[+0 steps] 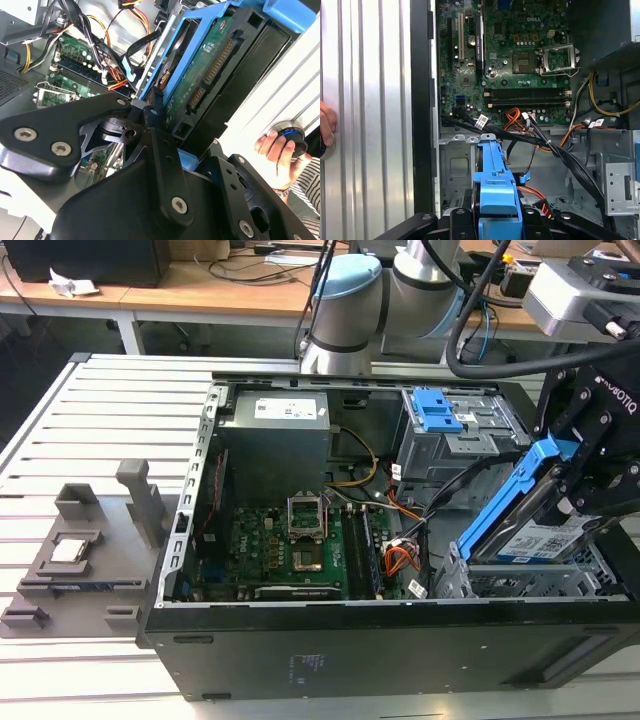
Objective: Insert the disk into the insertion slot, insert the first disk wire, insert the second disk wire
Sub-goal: 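Insert the disk into the insertion slot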
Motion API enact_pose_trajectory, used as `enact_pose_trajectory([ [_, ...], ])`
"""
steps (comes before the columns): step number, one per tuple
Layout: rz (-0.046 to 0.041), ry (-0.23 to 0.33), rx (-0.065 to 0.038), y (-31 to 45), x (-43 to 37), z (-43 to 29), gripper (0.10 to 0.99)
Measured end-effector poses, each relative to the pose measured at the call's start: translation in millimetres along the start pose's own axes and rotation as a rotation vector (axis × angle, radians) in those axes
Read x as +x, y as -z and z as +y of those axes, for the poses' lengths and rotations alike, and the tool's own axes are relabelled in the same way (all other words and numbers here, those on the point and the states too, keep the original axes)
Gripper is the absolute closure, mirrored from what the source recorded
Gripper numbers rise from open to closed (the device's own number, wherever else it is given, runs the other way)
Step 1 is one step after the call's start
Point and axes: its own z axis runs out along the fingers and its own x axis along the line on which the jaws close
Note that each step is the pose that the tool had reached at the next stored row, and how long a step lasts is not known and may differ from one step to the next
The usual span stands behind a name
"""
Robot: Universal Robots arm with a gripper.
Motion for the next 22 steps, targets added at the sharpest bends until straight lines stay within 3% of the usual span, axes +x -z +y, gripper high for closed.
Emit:
enact_pose_trajectory([
  [22, 0.0000, 0.000, 0.000, -13.0, 0.0, -0.6, 0.722],
])
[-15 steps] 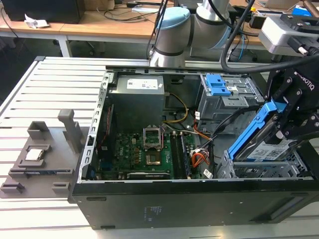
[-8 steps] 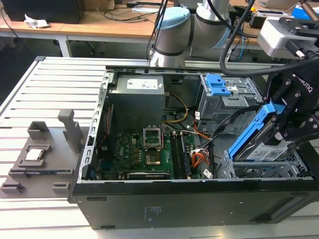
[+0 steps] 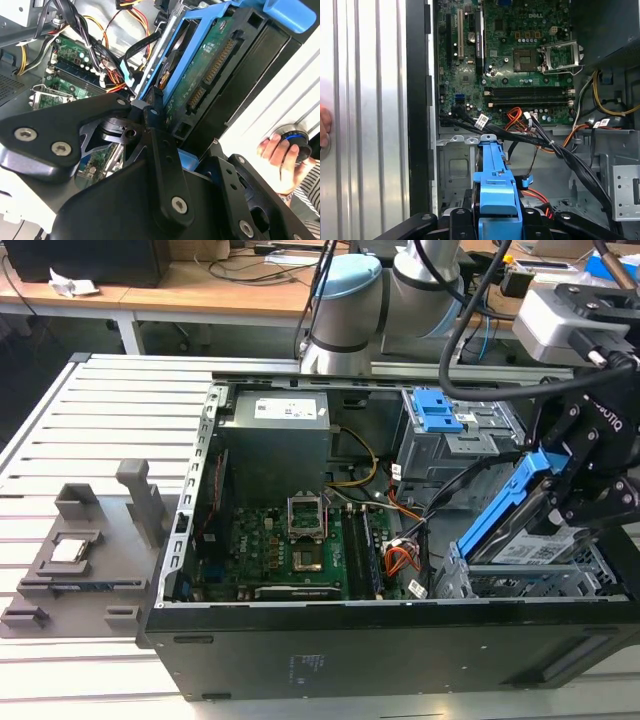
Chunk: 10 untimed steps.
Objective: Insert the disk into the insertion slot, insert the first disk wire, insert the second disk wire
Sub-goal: 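Insert the disk into the insertion slot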
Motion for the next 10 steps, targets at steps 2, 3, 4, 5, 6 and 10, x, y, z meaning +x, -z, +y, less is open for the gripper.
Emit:
enact_pose_trajectory([
  [2, 0.0000, 0.000, 0.000, -0.9, 0.0, 0.0, 0.722],
  [3, 0.0000, 0.000, 0.000, -1.4, 0.0, -0.1, 0.722],
  [4, 0.0000, 0.000, 0.000, -2.3, 0.0, -0.1, 0.722],
  [5, 0.0000, 0.000, 0.000, -2.8, 0.0, -0.1, 0.722],
  [6, 0.0001, 0.000, 0.000, -3.3, 0.0, -0.2, 0.722],
  [10, 0.0002, 0.000, 0.000, -7.1, 0.0, -0.3, 0.722],
])
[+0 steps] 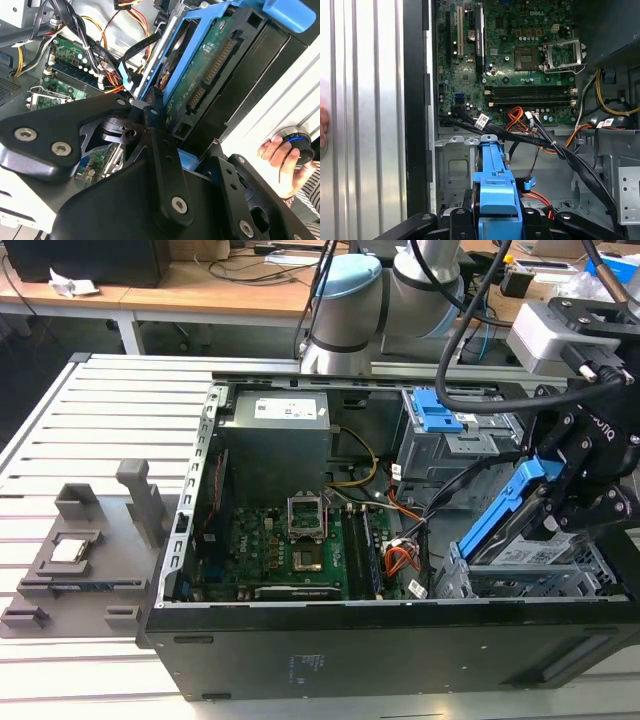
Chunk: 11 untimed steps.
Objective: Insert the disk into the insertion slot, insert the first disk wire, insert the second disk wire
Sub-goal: 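Insert the disk into the insertion slot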
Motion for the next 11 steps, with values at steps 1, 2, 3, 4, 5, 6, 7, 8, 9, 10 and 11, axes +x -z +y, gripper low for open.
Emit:
enact_pose_trajectory([
  [1, -0.0001, 0.000, 0.000, -0.1, 0.0, 0.0, 0.722],
  [2, -0.0002, 0.000, 0.000, -0.1, 0.0, 0.0, 0.722],
  [3, -0.0002, 0.000, 0.000, -0.2, 0.0, 0.0, 0.722],
  [4, -0.0003, 0.000, 0.000, -0.2, 0.0, -0.1, 0.710],
  [5, -0.0003, 0.000, 0.000, -0.2, 0.0, -0.1, 0.710],
  [6, -0.0003, 0.000, 0.000, -0.2, 0.0, -0.1, 0.647],
  [7, -0.0003, 0.000, 0.000, -0.2, 0.0, -0.1, 0.647],
  [8, -0.0003, 0.000, 0.000, -0.2, 0.0, 0.0, 0.647],
  [9, -0.0002, 0.000, 0.000, -0.2, 0.0, 0.0, 0.647],
  [10, -0.0002, 0.000, 0.000, -0.2, 0.0, 0.0, 0.647],
  [11, -0.0002, 0.000, 0.000, -0.3, 0.0, -0.1, 0.663],
])
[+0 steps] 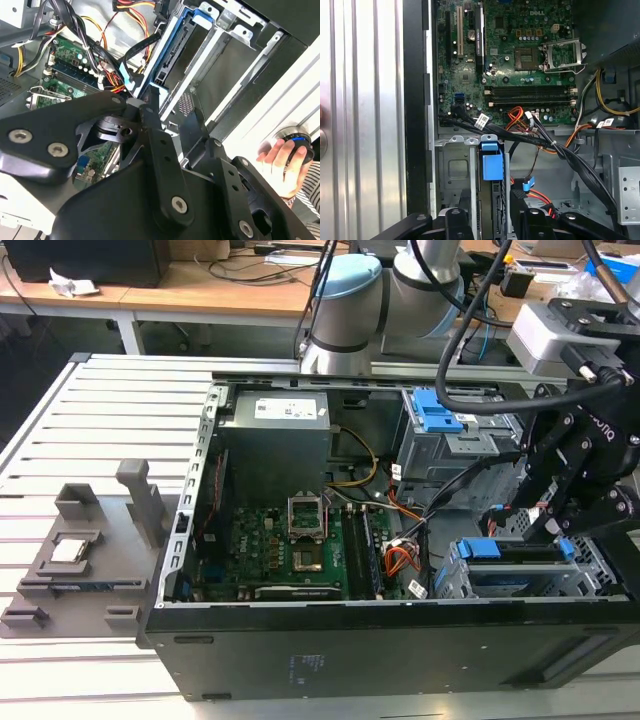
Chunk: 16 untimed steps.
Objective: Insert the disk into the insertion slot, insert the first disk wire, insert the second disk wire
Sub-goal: 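Insert the disk into the insertion slot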
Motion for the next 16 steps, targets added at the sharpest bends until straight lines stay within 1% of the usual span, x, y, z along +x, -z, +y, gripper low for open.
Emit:
enact_pose_trajectory([
  [2, 0.0000, 0.000, 0.000, 0.0, 0.0, 0.0, 0.792],
  [3, 0.0000, 0.000, 0.000, 0.0, 0.0, 0.0, 0.792],
  [4, 0.0000, 0.000, 0.000, -0.1, 0.0, 0.0, 0.851],
  [5, 0.0000, 0.000, 0.000, -0.1, 0.0, 0.0, 0.851],
  [6, 0.0000, 0.000, 0.000, -0.1, 0.0, 0.0, 0.980],
  [16, 0.0000, 0.000, 0.000, -0.3, 0.0, 0.0, 0.980],
])
